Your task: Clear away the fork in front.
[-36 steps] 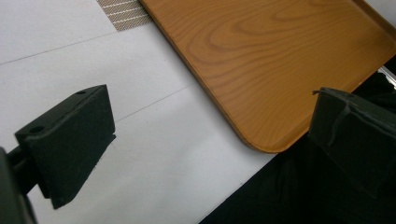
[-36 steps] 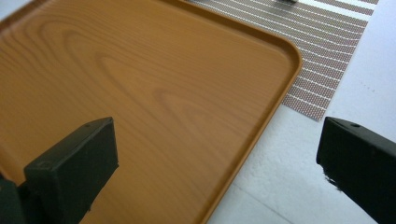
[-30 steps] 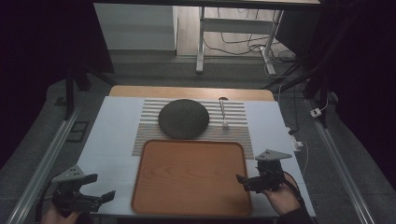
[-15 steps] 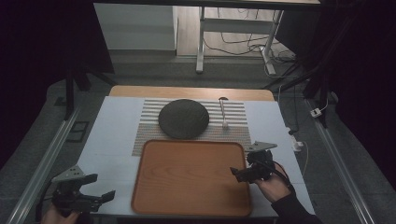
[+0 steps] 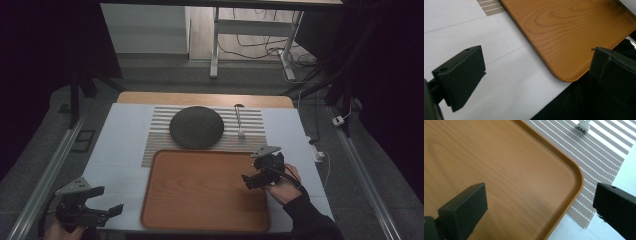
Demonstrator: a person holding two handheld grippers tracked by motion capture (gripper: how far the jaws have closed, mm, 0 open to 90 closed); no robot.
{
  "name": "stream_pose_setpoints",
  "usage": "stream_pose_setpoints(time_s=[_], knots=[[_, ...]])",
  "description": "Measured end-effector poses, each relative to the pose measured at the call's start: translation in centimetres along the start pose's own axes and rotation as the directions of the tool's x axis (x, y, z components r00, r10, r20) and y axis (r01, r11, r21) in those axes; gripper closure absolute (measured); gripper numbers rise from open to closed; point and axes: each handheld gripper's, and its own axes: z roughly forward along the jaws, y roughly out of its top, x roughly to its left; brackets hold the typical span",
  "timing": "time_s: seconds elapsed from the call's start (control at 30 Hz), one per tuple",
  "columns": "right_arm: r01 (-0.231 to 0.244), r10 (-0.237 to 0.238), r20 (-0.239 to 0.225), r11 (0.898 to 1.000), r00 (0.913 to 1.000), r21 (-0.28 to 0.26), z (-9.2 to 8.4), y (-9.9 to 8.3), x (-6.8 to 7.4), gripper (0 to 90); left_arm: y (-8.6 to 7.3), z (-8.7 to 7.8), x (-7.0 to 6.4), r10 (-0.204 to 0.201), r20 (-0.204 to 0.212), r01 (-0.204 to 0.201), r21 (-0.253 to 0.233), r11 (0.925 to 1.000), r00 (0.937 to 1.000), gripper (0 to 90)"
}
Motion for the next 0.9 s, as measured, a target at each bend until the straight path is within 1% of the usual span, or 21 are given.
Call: stream_pose_setpoints(time_s=[0.03, 0.1, 0.17, 0.2, 0.23, 0.33, 0.4, 0.47, 0.5, 0.53, 0.57, 0.6, 0.63, 0.67, 0.7, 0.73, 0.77, 0.8, 0.83, 0.87, 0.9], knots=[[0.023, -0.023, 0.012, 1.000, 0.9997, 0.010, 0.3, 0.3, 0.0, 0.0, 0.0, 0.0, 0.0, 0.000, 0.000, 0.000, 0.001, 1.0000, 1.0000, 0.2], [0.037, -0.038, 0.026, 0.999, 0.9990, 0.013, 0.7, 0.6, 0.0, 0.0, 0.0, 0.0, 0.0, -0.001, 0.000, 0.001, 0.000, 1.0000, 1.0000, 0.2], [0.065, -0.066, 0.046, 0.998, 0.9968, 0.024, 1.0, 0.9, 0.0, 0.0, 0.0, 0.0, 0.0, -0.001, 0.001, 0.001, 0.001, 1.0000, 1.0000, 0.2], [0.065, -0.066, 0.046, 0.998, 0.9968, 0.024, 1.0, 0.9, 0.0, 0.0, 0.0, 0.0, 0.0, -0.001, 0.001, 0.001, 0.001, 1.0000, 1.0000, 0.2], [0.094, -0.096, 0.060, 0.995, 0.9936, 0.029, 1.3, 1.2, 0.0, 0.0, 0.0, 0.0, 0.0, -0.001, 0.002, 0.001, 0.001, 1.0000, 1.0000, 0.2], [0.136, -0.139, 0.091, 0.990, 0.9860, 0.046, 1.9, 1.6, 0.2, 0.0, 0.0, 0.0, 0.0, -0.004, 0.003, 0.004, 0.002, 1.0000, 1.0000, 0.2], [0.167, -0.173, 0.110, 0.984, 0.9788, 0.057, 2.1, 1.8, 0.4, 0.0, 0.0, 0.0, 0.0, -0.002, 0.002, 0.002, 0.003, 1.0000, 1.0000, 0.2], [0.201, -0.209, 0.130, 0.977, 0.9691, 0.072, 2.4, 2.0, 0.6, 0.0, 0.0, 0.0, 0.0, -0.004, 0.004, 0.004, 0.003, 1.0000, 1.0000, 0.2], [0.201, -0.209, 0.130, 0.977, 0.9691, 0.072, 2.4, 2.0, 0.6, 0.0, 0.0, 0.0, 0.0, -0.004, 0.005, 0.004, 0.004, 1.0000, 1.0000, 0.2], [0.242, -0.252, 0.157, 0.967, 0.9550, 0.080, 2.7, 2.1, 0.8, 0.0, 0.0, 0.0, 0.0, -0.004, 0.005, 0.004, 0.004, 1.0000, 1.0000, 0.2], [0.269, -0.282, 0.161, 0.958, 0.9459, 0.097, 2.7, 2.2, 0.8, 0.0, 0.0, 0.0, 0.0, -0.005, 0.006, 0.005, 0.004, 1.0000, 1.0000, 0.2], [0.292, -0.308, 0.175, 0.950, 0.9354, 0.109, 2.9, 2.3, 1.0, 0.0, 0.0, 0.0, 0.0, -0.005, 0.006, 0.005, 0.004, 1.0000, 1.0000, 0.2], [0.316, -0.335, 0.196, 0.941, 0.9214, 0.121, 3.0, 2.3, 1.1, 0.0, 0.0, 0.0, 0.0, -0.005, 0.006, 0.005, 0.005, 1.0000, 1.0000, 0.2], [0.316, -0.335, 0.196, 0.941, 0.9214, 0.121, 3.0, 2.3, 1.1, 0.0, 0.0, 0.0, 0.0, -0.005, 0.006, 0.005, 0.005, 1.0000, 1.0000, 0.2], [0.362, -0.385, 0.225, 0.922, 0.8950, 0.139, 3.3, 2.4, 1.2, 0.1, 0.0, 0.0, 0.0, -0.005, 0.006, 0.005, 0.005, 1.0000, 1.0000, 0.2], [0.362, -0.385, 0.225, 0.922, 0.8950, 0.139, 3.3, 2.4, 1.2, 0.1, 0.0, 0.0, 0.0, -0.006, 0.006, 0.006, 0.006, 1.0000, 1.0000, 0.2], [0.376, -0.403, 0.235, 0.914, 0.8846, 0.150, 3.5, 2.5, 1.3, 0.3, 0.0, 0.0, 0.1, -0.006, 0.007, 0.006, 0.006, 1.0000, 1.0000, 0.2], [0.402, -0.433, 0.243, 0.900, 0.8684, 0.165, 3.5, 2.5, 1.3, 0.4, 0.0, 0.0, 0.1, -0.007, 0.008, 0.007, 0.006, 1.0000, 0.9999, 0.2], [0.427, -0.461, 0.261, 0.887, 0.8483, 0.176, 3.8, 2.7, 1.5, 1.0, 0.0, 0.0, 0.1, -0.008, 0.008, 0.008, 0.006, 1.0000, 0.9999, 0.2], [0.423, -0.460, 0.264, 0.886, 0.8475, 0.188, 3.8, 2.8, 1.6, 1.4, 0.0, 0.0, 0.1, -0.008, 0.008, 0.008, 0.006, 1.0000, 0.9999, 0.2], [0.431, -0.471, 0.273, 0.881, 0.8387, 0.195, 3.9, 2.9, 1.7, 1.6, 0.0, 0.0, 0.1, -0.008, 0.008, 0.008, 0.006, 0.9999, 0.9999, 0.2]])
